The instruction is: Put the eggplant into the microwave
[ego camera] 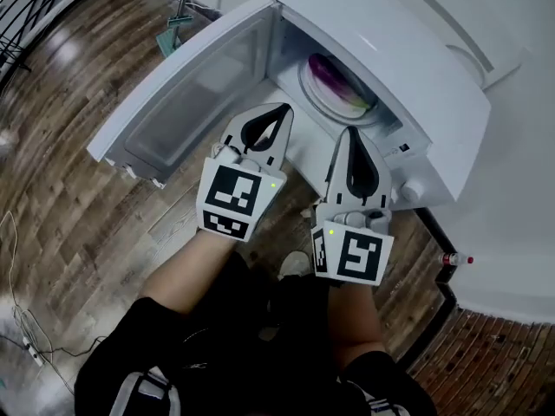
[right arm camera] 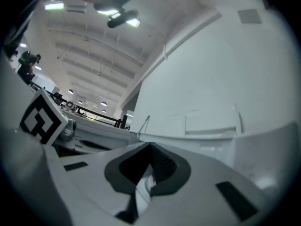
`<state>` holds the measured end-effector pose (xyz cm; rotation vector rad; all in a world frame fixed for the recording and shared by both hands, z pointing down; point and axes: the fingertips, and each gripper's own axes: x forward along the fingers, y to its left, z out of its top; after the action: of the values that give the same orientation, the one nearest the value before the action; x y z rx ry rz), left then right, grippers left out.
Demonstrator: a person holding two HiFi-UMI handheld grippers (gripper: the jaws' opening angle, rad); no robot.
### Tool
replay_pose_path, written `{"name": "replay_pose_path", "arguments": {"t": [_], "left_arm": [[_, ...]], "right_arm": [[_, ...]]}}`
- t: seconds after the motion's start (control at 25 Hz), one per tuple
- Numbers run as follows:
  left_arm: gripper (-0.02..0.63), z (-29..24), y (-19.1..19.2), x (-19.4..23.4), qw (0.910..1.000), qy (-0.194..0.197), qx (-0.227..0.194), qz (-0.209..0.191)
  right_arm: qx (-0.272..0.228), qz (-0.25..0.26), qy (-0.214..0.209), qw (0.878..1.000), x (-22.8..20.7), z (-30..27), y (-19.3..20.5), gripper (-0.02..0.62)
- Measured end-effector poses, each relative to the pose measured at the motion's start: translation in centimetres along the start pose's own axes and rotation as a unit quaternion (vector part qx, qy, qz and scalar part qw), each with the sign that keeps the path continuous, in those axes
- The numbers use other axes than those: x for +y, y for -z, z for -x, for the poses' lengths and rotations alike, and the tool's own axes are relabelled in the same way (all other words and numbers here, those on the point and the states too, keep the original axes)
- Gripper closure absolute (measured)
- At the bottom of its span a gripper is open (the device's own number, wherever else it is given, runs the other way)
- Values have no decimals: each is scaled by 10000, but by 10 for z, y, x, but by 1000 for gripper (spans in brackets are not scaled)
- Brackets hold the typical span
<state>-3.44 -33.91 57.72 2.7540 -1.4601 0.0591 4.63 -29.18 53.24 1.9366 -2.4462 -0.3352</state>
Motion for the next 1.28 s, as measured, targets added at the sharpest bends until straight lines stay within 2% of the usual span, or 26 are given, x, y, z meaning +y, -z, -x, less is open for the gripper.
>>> {"name": "replay_pose_path", "arguments": {"t": [0.08, 0.16, 0.36, 0.48, 0.6, 0.72, 0.88, 1.08, 1.28], "left_arm": [[607, 2, -31, -5, 9999, 17, 140, 13], [607, 4, -78, -8, 9997, 36, 256, 46], [607, 31, -233, -12, 9988, 55, 472, 74], [607, 64, -314, -22, 9972, 113, 705, 232], [607, 104, -376, -37, 9948, 273, 938, 302], [607, 134, -428, -51, 9943, 472, 950, 39], [607, 154, -471, -63, 9958, 588, 671, -191], [607, 161, -483, -74, 9950, 817, 561, -84], [607, 161, -494, -82, 9946, 907, 490, -106]], "right_arm": [[-120, 96, 4, 9999, -4, -1, -39, 584], [-44, 35, -8, 10000, -12, -6, -83, 586], [587, -592, 207, 9963, -40, -10, -204, 584], [831, -848, 430, 9920, -48, 2, -287, 586], [925, -1024, 516, 9891, -40, 20, -364, 586], [848, -1002, 491, 9901, -25, 36, -423, 584], [731, -859, 509, 9923, -13, 55, -461, 584], [826, -1217, 508, 9878, -14, 72, -464, 584], [750, -1081, 643, 9892, -23, 82, -478, 584]]}}
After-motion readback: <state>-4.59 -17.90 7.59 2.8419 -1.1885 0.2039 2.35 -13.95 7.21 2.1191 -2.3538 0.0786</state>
